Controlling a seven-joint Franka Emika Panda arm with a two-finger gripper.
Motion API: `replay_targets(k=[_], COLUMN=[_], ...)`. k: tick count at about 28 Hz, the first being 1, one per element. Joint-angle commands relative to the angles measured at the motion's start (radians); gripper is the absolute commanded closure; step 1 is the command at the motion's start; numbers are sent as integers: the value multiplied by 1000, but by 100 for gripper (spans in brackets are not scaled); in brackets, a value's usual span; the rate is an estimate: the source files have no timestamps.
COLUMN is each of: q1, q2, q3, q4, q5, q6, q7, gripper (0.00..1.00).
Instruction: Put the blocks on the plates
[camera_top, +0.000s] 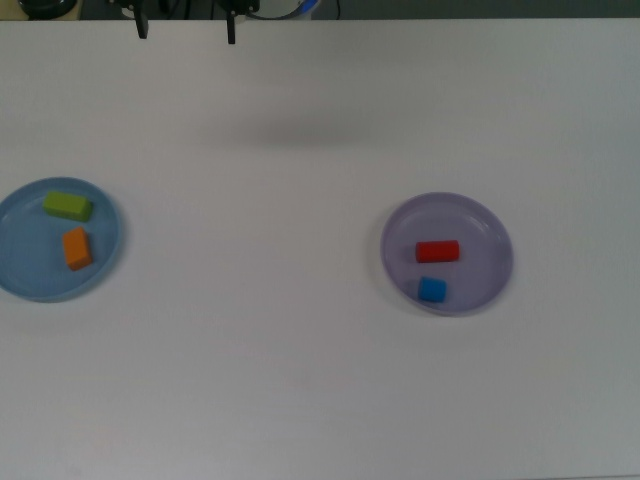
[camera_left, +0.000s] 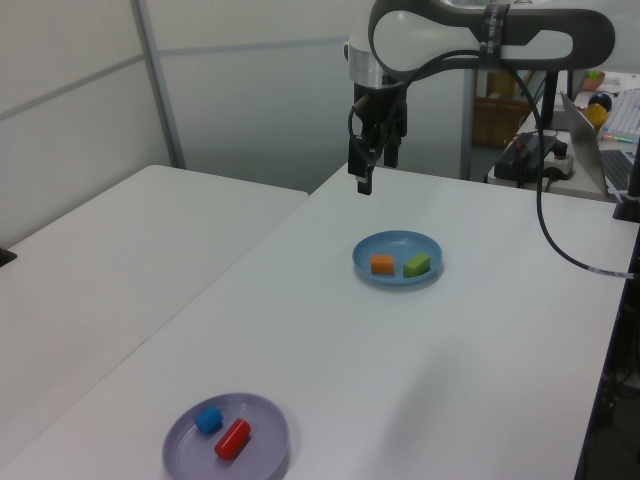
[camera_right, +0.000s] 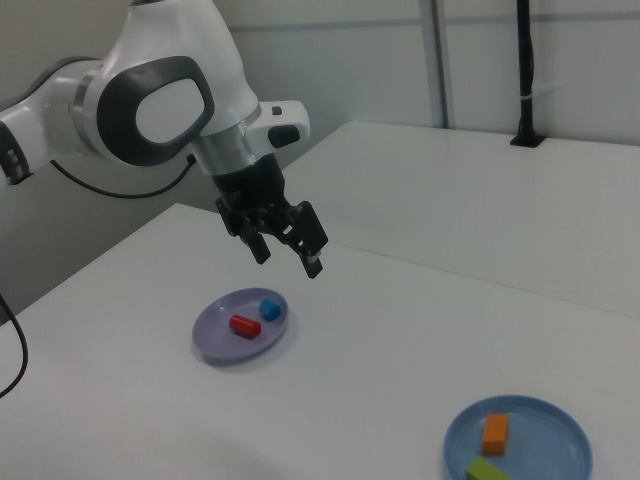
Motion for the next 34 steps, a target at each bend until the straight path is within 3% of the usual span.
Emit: replay_targets(k=[1, 9, 34], q1=[7, 8, 21], q2=[17, 32, 29], q3=[-10, -8, 4], q4=[25, 26, 28], q5=[22, 57, 59], q6=[-26, -37, -36], q7=[-28, -10, -4], gripper=[0, 0, 0])
